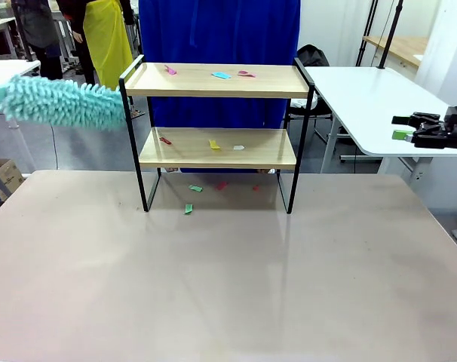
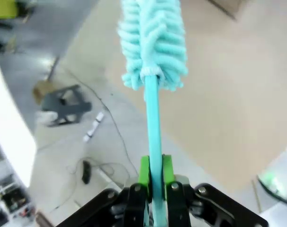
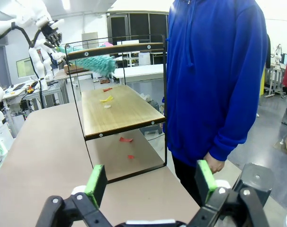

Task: Clean the shelf.
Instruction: Clean the specific section of the Shelf indicated by the human with the Duster.

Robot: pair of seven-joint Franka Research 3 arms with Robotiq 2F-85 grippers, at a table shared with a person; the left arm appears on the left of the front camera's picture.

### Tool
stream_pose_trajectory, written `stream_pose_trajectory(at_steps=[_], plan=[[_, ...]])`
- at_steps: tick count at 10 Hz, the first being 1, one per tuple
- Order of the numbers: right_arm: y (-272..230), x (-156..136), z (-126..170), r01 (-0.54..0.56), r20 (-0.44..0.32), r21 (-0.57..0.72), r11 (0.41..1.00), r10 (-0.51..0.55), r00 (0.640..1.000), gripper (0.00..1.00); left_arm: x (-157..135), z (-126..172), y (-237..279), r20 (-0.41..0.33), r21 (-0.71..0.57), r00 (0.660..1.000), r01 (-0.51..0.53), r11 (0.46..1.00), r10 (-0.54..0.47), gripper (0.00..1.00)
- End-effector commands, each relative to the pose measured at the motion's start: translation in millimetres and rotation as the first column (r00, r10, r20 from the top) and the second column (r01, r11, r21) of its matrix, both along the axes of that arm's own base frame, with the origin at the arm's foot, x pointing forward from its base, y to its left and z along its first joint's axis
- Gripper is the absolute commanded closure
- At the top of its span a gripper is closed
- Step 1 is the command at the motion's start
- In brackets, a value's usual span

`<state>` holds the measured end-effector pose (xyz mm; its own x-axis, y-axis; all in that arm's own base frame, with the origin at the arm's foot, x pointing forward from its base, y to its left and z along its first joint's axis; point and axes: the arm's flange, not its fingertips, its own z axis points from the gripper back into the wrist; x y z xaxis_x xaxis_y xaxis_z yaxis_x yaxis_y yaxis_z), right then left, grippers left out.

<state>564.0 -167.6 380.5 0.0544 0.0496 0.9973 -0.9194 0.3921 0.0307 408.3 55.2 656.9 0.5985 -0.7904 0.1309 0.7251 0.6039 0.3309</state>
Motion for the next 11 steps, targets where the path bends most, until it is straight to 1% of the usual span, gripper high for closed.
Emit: stream_pose_trajectory(at_steps=[1, 2, 3, 4, 5, 6, 7, 8, 9, 10, 11], plan=[[1.8, 0.0, 3.5, 0.002, -0.010, -0.008, 1.000, -0.002, 1.000, 0.00, -22.8, 19.4, -4.9, -0.094, 0.142, 0.979, 0.194, 0.971, -0.182, 0.87], [1.8, 0.0, 3.5, 0.002, -0.010, -0.008, 1.000, -0.002, 1.000, 0.00, -35.1, 23.9, -6.2, -0.185, 0.207, 0.947, 0.299, 0.931, -0.263, 0.87], [1.8, 0.0, 3.5, 0.002, -0.010, -0.008, 1.000, -0.002, 1.000, 0.00, -51.2, 24.2, -12.2, -0.256, 0.236, 0.915, 0.371, 0.898, -0.311, 0.87], [1.8, 0.0, 3.5, 0.002, -0.010, -0.008, 1.000, -0.002, 1.000, 0.00, -61.9, 25.8, -22.3, -0.297, 0.279, 0.878, 0.455, 0.846, -0.374, 0.87], [1.8, 0.0, 3.5, 0.002, -0.010, -0.008, 1.000, -0.002, 1.000, 0.00, -67.0, 23.8, -34.9, -0.335, 0.284, 0.839, 0.524, 0.803, -0.428, 0.87], [1.8, 0.0, 3.5, 0.002, -0.010, -0.008, 1.000, -0.002, 1.000, 0.00, -72.3, 14.5, -48.7, -0.363, 0.258, 0.800, 0.580, 0.773, -0.479, 0.87], [1.8, 0.0, 3.5, 0.002, -0.010, -0.008, 1.000, -0.002, 1.000, 0.00, -70.6, 6.5, -58.7, -0.381, 0.229, 0.770, 0.615, 0.755, -0.511, 0.87], [1.8, 0.0, 3.5, 0.002, -0.010, -0.008, 1.000, -0.002, 1.000, 0.00, -71.7, -3.4, -69.6, -0.391, 0.185, 0.747, 0.636, 0.749, -0.537, 0.87], [1.8, 0.0, 3.5, 0.002, -0.010, -0.008, 1.000, -0.002, 1.000, 0.00, -74.2, -17.1, -78.8, -0.409, 0.146, 0.716, 0.663, 0.734, -0.566, 0.87], [1.8, 0.0, 3.5, 0.002, -0.010, -0.008, 1.000, -0.002, 1.000, 0.00, -69.9, -27.2, -84.4, -0.435, 0.131, 0.694, 0.680, 0.722, -0.574, 0.87], [1.8, 0.0, 3.5, 0.002, -0.010, -0.008, 1.000, -0.002, 1.000, 0.00, -66.4, -34.1, -89.8, -0.421, 0.136, 0.699, 0.678, 0.722, -0.578, 0.87]])
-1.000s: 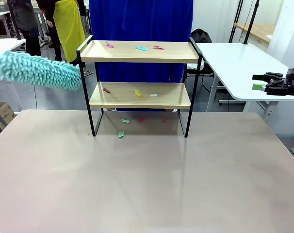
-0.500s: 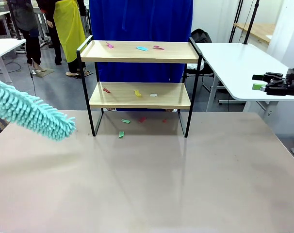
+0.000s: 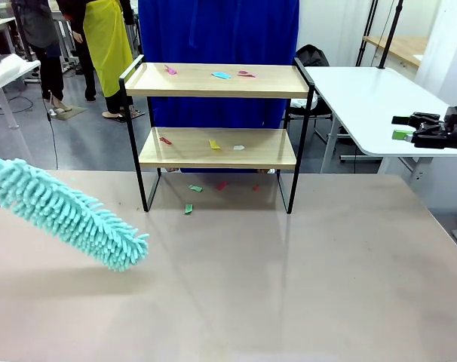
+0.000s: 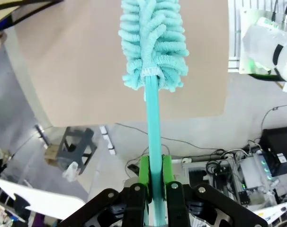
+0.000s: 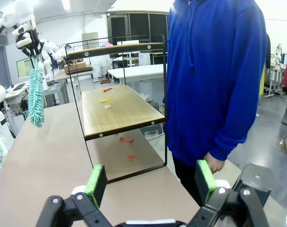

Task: Clean the shelf.
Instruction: Clean the specific section of the Shelf indicated by the human with the Duster.

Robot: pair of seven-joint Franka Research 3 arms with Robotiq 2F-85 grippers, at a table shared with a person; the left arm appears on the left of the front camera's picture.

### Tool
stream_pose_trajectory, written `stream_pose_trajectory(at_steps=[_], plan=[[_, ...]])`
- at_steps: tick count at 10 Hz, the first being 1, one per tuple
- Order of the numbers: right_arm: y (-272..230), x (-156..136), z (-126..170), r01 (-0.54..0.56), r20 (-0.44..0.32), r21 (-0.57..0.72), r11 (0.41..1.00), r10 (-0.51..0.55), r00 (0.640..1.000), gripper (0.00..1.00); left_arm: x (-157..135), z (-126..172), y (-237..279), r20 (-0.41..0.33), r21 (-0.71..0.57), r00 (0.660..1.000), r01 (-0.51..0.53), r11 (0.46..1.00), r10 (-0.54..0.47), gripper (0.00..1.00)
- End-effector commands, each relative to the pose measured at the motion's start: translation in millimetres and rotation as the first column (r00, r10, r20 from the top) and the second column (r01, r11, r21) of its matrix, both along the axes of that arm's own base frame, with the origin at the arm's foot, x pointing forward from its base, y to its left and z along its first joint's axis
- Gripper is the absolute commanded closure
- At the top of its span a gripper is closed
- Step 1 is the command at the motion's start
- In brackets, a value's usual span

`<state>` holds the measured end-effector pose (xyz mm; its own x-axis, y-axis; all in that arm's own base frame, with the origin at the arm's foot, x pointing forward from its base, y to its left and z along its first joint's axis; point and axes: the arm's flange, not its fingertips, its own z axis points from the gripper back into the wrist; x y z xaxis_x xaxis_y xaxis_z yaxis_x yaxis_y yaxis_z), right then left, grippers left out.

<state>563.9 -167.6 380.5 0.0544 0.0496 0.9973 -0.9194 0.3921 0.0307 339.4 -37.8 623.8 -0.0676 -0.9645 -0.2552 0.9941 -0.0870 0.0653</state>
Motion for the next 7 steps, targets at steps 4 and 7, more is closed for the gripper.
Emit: stream_pose_trajectory(at_steps=[4, 7], plan=[[1.8, 0.0, 3.5, 0.002, -0.010, -0.008, 1.000, -0.002, 1.000, 0.00, 0.0, 0.0, 0.0, 0.000, 0.000, 1.000, 0.000, 1.000, 0.000, 0.87], [1.8, 0.0, 3.5, 0.002, -0.010, -0.008, 1.000, -0.002, 1.000, 0.00, 0.0, 0.0, 0.0, 0.000, 0.000, 1.000, 0.000, 1.000, 0.000, 0.87]])
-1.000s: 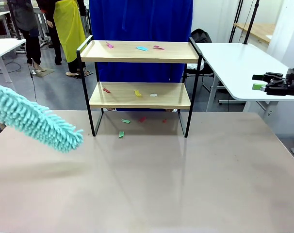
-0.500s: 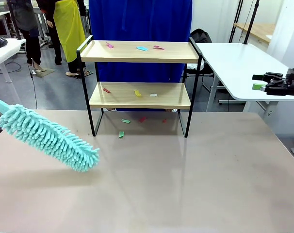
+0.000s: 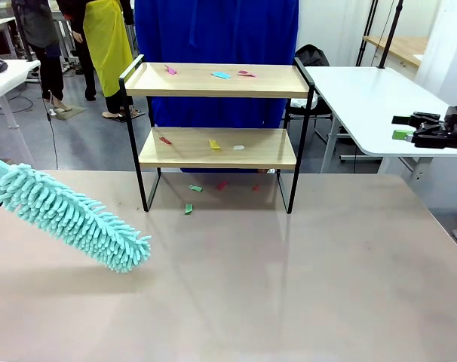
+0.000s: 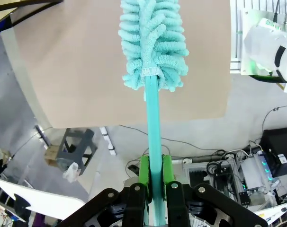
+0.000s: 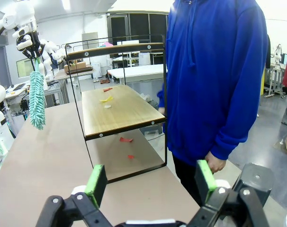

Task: Clean the shelf.
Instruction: Clean the specific section of the Shelf indicated by the human with the Duster.

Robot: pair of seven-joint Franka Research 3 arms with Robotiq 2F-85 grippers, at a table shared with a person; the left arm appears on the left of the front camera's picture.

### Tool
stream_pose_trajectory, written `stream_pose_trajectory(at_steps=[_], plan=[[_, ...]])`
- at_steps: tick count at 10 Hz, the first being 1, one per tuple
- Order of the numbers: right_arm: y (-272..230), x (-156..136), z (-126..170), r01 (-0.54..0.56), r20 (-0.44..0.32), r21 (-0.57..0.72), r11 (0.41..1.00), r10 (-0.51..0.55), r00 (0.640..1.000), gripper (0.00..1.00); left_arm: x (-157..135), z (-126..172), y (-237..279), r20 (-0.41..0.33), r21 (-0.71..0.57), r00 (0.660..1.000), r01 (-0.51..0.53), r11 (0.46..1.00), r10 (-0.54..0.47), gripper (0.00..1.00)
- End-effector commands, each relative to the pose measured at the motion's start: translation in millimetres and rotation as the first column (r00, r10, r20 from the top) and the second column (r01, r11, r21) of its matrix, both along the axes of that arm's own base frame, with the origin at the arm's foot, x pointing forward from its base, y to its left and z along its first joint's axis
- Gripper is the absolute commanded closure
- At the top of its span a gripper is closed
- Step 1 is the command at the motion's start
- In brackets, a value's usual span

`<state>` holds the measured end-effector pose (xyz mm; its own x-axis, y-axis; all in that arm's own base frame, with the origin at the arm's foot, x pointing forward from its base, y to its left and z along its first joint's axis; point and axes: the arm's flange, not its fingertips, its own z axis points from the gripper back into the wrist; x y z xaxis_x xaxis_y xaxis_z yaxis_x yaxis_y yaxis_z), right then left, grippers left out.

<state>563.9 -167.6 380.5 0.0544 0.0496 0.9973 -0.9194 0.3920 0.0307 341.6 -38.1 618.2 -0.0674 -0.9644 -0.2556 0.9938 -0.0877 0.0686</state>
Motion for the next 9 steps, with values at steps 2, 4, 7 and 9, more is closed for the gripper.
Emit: stream_pose_trajectory(at_steps=[2, 4, 7, 9], plan=[[1.7, 0.0, 3.5, 0.002, -0.010, -0.008, 1.000, -0.002, 1.000, 0.00, -2.3, 5.6, 0.3, -0.003, 0.000, 1.000, -0.001, 1.000, 0.001, 0.87], [1.7, 0.0, 3.5, 0.002, -0.010, -0.008, 1.000, -0.002, 1.000, 0.00, -2.3, 5.6, 0.3, -0.003, 0.000, 1.000, -0.001, 1.000, 0.001, 0.87], [1.7, 0.0, 3.5, 0.002, -0.010, -0.008, 1.000, -0.002, 1.000, 0.00, -2.3, 5.6, 0.3, -0.003, 0.000, 1.000, -0.001, 1.000, 0.001, 0.87], [1.7, 0.0, 3.5, 0.002, -0.010, -0.008, 1.000, -0.002, 1.000, 0.00, -2.3, 5.6, 0.3, -0.003, 0.000, 1.000, -0.001, 1.000, 0.001, 0.87]])
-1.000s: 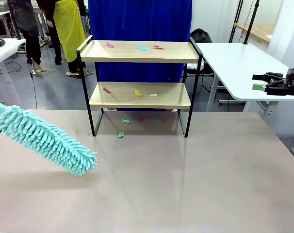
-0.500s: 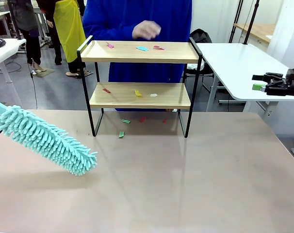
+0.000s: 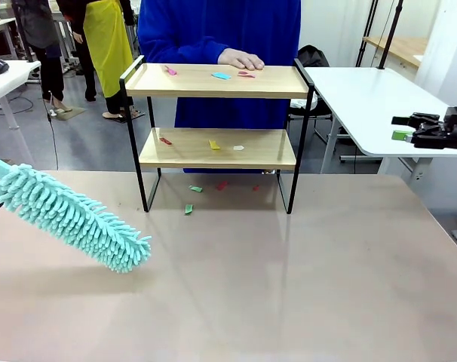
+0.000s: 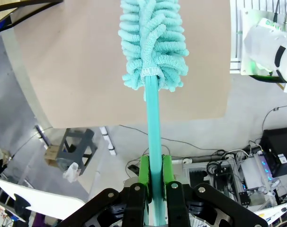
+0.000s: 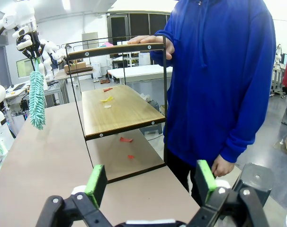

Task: Clean the shelf.
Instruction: Clean the specific section of the Shelf indicated by the human with the Duster.

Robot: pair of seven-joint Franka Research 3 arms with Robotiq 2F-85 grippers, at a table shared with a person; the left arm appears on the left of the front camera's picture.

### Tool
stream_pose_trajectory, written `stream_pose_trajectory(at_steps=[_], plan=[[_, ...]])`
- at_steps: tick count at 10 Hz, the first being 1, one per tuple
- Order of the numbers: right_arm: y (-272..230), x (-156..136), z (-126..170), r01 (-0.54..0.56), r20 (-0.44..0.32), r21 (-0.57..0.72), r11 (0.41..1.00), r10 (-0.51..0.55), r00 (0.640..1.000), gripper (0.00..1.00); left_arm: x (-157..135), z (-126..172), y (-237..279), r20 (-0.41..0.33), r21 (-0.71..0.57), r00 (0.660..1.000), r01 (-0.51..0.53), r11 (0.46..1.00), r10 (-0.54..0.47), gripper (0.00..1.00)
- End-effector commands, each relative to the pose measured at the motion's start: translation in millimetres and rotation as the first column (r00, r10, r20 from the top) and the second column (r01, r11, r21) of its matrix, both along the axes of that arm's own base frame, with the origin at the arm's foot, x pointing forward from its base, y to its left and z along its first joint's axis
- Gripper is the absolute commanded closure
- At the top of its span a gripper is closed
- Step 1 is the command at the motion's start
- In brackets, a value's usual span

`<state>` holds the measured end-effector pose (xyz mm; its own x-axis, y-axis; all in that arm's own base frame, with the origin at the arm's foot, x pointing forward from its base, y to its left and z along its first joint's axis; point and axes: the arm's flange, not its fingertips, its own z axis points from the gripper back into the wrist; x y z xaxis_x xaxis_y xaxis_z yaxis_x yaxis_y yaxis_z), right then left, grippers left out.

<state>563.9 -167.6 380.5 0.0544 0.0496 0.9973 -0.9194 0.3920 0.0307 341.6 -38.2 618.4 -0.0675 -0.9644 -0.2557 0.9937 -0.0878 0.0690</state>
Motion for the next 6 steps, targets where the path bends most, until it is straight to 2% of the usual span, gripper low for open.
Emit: stream_pose_trajectory(at_steps=[1, 6], plan=[[1.8, 0.0, 3.5, 0.002, -0.010, -0.008, 1.000, -0.002, 1.000, 0.00, -2.3, 5.4, 0.4, -0.004, 0.000, 1.000, -0.001, 1.000, 0.001, 0.87], [1.8, 0.0, 3.5, 0.002, -0.010, -0.008, 1.000, -0.002, 1.000, 0.00, -2.3, 5.4, 0.4, -0.004, 0.000, 1.000, -0.001, 1.000, 0.001, 0.87]])
